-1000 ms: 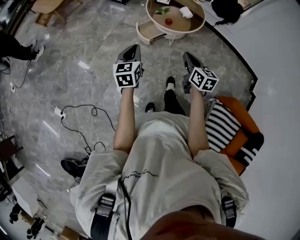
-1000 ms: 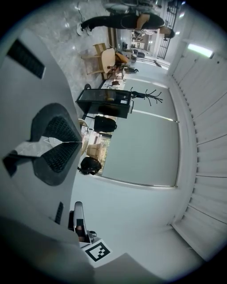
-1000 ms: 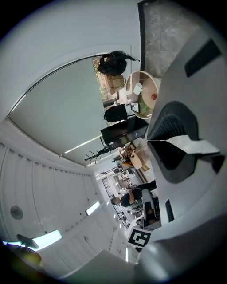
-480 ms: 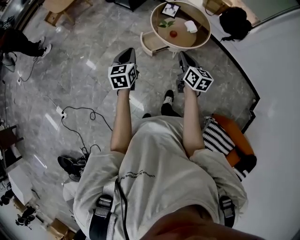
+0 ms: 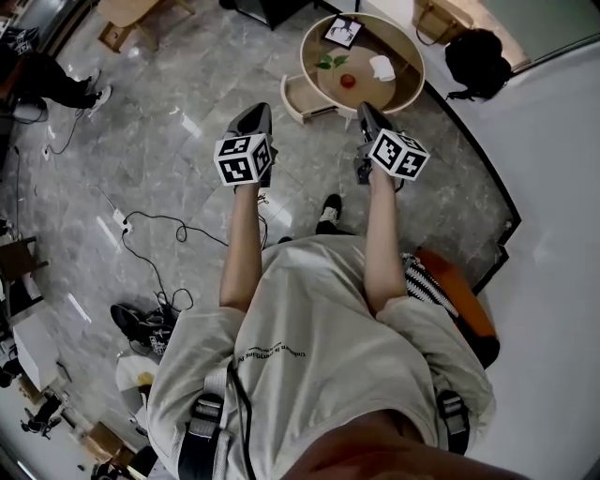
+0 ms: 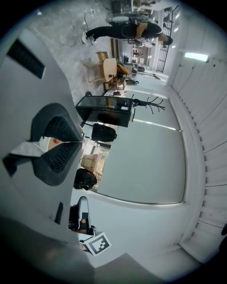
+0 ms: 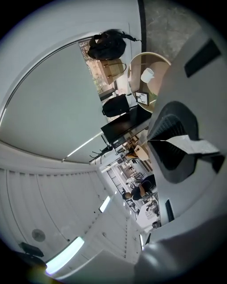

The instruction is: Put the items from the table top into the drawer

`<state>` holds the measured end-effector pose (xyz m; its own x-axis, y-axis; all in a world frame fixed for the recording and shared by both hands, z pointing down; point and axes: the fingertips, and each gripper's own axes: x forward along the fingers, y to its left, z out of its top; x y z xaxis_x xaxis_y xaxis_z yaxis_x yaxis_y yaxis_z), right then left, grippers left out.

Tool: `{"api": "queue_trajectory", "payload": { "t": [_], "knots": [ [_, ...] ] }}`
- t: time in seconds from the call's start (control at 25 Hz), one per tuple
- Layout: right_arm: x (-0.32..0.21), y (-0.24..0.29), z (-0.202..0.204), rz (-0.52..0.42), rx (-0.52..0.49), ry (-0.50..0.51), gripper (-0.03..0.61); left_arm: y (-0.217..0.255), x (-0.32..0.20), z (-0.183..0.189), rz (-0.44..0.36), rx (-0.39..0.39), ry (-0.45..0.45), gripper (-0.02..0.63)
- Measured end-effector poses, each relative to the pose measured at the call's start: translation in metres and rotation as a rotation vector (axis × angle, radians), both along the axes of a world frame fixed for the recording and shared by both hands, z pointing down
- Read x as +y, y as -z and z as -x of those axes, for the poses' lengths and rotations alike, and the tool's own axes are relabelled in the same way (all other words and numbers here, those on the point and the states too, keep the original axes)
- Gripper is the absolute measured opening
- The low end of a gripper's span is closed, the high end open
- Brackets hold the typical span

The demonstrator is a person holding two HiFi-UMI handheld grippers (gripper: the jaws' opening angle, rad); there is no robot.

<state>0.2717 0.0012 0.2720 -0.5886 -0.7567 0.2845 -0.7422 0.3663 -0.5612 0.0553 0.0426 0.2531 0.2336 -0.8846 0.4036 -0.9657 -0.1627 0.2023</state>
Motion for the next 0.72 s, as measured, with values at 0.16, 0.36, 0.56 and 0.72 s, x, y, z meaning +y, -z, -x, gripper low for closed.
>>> {"api": "queue_trajectory", "payload": {
  "t": [0.16, 0.36, 0.56, 0.72],
  "knots": [
    [-0.018, -0.019, -0.005, 0.038, 0.007, 0.044, 0.032, -0.006, -0.013, -0.010, 0.009, 0.011, 0.037, 0.021],
    [-0.036, -0.038, -0.018, 0.052, 0.024, 0.068, 0.032, -0.030, -0.016, -0.023, 0.030, 0.027, 0.061, 0.021],
    [-0.052, -0.040, -0.031, 0.058, 0.016, 0.050, 0.032, -0.028, -0.022, -0.015, 0.032, 0.008, 0.091, 0.021],
    [-0.063, -0.049, -0.024, 0.071, 0.038, 0.061, 0.032, -0.022, -0.039, -0.002, 0.011, 0.023, 0.114, 0.021]
  ]
}}
